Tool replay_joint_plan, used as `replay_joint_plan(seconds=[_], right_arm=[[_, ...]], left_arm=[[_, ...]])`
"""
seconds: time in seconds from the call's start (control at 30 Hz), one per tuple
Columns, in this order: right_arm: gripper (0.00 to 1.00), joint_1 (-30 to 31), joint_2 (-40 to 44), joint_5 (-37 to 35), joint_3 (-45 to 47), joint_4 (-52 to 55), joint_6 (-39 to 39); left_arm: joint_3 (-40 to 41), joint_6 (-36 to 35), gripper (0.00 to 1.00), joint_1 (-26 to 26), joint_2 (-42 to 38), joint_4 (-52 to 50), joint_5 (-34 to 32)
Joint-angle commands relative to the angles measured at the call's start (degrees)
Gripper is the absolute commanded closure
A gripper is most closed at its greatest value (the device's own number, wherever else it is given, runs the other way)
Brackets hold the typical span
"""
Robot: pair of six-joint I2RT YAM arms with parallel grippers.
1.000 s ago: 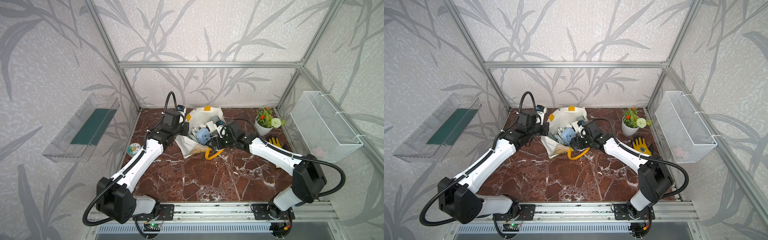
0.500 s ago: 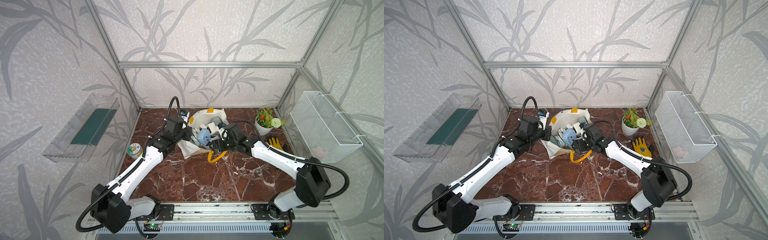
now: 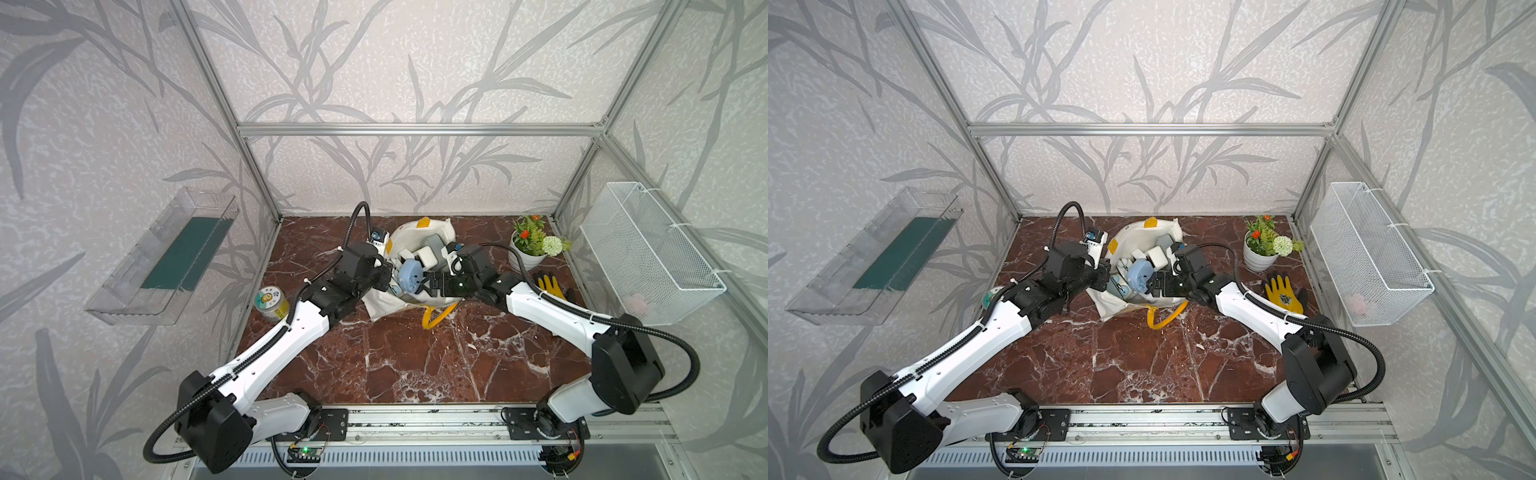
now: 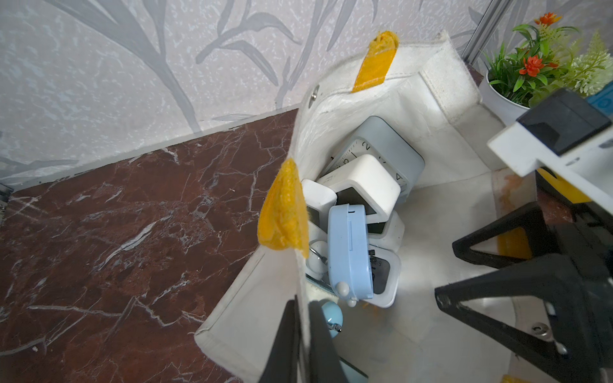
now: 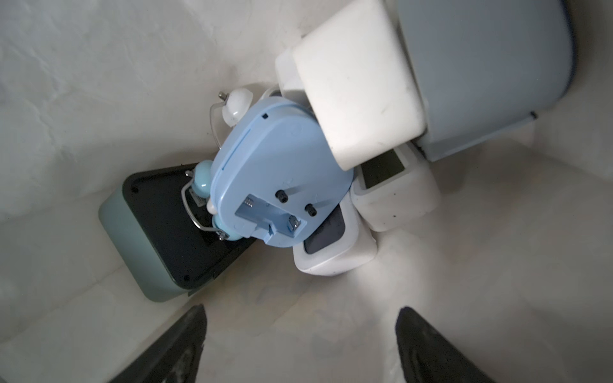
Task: Take the alarm clock out of the canvas bag
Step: Pick up the canvas bag from the center of the board.
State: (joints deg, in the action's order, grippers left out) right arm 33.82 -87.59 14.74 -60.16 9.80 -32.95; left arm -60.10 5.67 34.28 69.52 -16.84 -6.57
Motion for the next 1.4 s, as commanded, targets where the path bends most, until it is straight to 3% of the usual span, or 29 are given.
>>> replay_joint_plan(seconds=[0.0,0.53,1.37], right_arm=[[0.10,-0.3,-1.0,1.9,0.4,-3.6,-5.2],[0.09,-0.3,-5.4,5.7,-3.1,-3.9,-12.6],[0.07,1.3,-12.8,-1.8,-14.5,7.8,-18.5]], left_arm=[[0.4,-1.2,1.00,1.8,-2.3,4.0,-2.0],[3.6,-0.3,1.00,9.3,-3.1,6.7,-8.0],[4.6,-1.1,1.00,15.5,-1.8,10.0,-10.9]])
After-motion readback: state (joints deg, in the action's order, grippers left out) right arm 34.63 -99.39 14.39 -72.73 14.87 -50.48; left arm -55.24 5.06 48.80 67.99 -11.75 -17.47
